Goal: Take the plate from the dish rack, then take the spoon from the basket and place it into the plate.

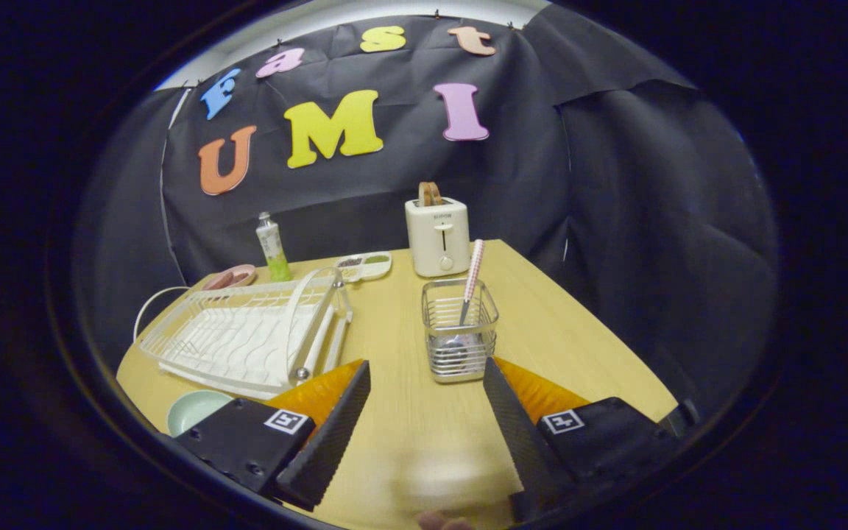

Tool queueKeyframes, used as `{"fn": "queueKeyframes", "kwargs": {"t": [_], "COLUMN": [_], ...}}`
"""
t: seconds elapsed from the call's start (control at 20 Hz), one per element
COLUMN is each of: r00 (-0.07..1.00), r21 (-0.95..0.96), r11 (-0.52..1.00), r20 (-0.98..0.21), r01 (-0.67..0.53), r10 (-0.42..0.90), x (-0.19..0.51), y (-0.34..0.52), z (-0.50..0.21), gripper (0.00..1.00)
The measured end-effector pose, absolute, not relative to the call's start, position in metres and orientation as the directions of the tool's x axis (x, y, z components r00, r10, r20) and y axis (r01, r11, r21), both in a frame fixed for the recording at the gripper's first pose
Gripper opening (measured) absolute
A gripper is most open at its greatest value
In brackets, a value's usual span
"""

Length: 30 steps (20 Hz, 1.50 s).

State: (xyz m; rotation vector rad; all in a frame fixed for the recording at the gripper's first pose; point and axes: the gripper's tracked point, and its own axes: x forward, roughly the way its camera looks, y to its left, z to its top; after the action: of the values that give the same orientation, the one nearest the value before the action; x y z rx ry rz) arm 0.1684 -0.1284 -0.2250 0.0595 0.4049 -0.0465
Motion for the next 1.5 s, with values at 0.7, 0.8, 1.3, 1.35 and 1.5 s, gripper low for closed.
{"fn": "queueKeyframes", "kwargs": {"t": [0.7, 0.8, 1.3, 1.35, 1.5], "r00": [0.932, 0.93, 0.915, 0.914, 0.909], "r21": [-0.014, 0.013, 0.025, 0.031, 0.027], "r11": [0.994, 0.995, 0.994, 0.996, 0.996], "r20": [-0.347, -0.357, -0.393, -0.4, -0.412], "r01": [0.104, 0.101, 0.11, 0.09, 0.086], "r10": [-0.102, -0.09, -0.092, -0.07, -0.067], "x": [0.305, 0.317, 0.353, 0.354, 0.354], "y": [-0.189, -0.186, -0.186, -0.181, -0.178], "z": [-0.2, -0.198, -0.197, -0.198, -0.201], "gripper": [1.0, 1.0, 0.74, 0.69, 0.53]}}
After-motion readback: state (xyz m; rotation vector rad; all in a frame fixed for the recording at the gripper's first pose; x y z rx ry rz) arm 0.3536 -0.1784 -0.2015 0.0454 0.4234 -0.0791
